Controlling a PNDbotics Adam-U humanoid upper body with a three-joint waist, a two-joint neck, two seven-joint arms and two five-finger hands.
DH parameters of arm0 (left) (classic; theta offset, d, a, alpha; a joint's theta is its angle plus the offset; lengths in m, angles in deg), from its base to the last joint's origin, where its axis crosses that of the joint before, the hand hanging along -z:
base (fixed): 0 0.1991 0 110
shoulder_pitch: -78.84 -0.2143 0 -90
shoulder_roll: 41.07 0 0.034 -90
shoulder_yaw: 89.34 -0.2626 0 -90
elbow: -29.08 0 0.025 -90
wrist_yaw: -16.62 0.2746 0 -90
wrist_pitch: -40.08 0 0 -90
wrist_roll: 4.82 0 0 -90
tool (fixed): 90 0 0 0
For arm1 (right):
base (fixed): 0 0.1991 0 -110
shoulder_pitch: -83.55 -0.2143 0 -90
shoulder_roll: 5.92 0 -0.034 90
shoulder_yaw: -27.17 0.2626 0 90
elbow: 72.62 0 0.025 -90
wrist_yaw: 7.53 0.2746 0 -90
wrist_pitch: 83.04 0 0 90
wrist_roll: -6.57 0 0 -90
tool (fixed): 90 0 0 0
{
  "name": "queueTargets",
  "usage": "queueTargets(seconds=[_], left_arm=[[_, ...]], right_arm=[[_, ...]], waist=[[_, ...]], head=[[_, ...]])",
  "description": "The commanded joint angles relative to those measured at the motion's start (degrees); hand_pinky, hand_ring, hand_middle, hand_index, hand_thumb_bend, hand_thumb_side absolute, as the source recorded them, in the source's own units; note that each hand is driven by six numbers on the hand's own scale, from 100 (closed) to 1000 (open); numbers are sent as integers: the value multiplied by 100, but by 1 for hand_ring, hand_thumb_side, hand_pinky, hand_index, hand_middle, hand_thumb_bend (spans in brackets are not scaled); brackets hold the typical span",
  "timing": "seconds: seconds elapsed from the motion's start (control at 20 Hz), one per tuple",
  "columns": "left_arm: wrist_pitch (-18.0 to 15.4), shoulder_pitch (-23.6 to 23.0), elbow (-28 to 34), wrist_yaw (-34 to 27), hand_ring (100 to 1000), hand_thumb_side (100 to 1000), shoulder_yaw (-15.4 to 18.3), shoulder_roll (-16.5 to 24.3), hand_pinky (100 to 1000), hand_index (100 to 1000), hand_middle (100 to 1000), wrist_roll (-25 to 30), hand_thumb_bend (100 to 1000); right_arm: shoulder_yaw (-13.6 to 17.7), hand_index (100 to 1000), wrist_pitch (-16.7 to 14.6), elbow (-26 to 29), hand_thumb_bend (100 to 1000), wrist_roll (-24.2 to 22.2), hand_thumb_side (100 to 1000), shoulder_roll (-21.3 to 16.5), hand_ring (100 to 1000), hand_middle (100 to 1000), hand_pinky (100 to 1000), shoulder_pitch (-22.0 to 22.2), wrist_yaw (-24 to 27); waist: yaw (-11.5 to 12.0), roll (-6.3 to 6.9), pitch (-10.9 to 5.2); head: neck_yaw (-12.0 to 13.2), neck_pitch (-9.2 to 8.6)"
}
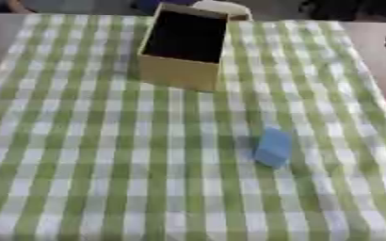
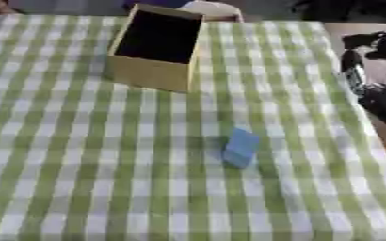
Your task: Pick up objects on the table and place them in the box.
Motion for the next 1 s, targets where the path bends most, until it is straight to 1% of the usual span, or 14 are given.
queueTargets(seconds=[0.05, 0.3, 0.55, 0.85, 0.9, 0.95, 1.0], left_arm=[[-3, 51, 106, -26, 614, 658, 6, 120, 618, 687, 622, 20, 220], [0, 49, 106, -31, 614, 660, 0, 127, 618, 687, 623, 27, 216], [3, 51, 106, -36, 614, 660, -11, 136, 618, 687, 623, 42, 215], [3, 61, 106, -46, 615, 661, -22, 145, 619, 687, 623, 57, 213], [1, 64, 106, -47, 615, 661, -24, 146, 619, 687, 623, 59, 213], [-2, 69, 106, -49, 615, 662, -25, 145, 619, 687, 623, 60, 212], [-4, 73, 106, -51, 615, 662, -26, 144, 619, 687, 623, 61, 211]], right_arm=[[25, 859, -66, 115, 100, -307, 1000, -406, 887, 775, 820, -120, -238], [-66, 870, -71, 115, 100, -779, 1000, -683, 900, 801, 841, -246, -378], [-256, 903, -53, 115, 100, -1248, 1000, -969, 917, 825, 856, -330, -380], [-515, 929, -61, 115, 179, -1971, 1000, -1296, 933, 838, 872, -539, -131], [-552, 929, -71, 115, 170, -2066, 1000, -1341, 933, 839, 872, -578, -94], [-599, 937, -90, 115, 196, -2156, 992, -1385, 937, 839, 873, -618, -52], [-645, 941, -112, 115, 217, -2243, 952, -1422, 938, 834, 874, -665, -2]], waist=[[0, -4, -75], [1, -9, -73], [10, -18, -74], [32, -30, -63], [34, -31, -57], [41, -31, -48], [45, -30, -39]], head=[[-4, -83], [-5, -92], [-20, -93], [-53, -105], [-56, -111], [-66, -117], [-74, -121]])
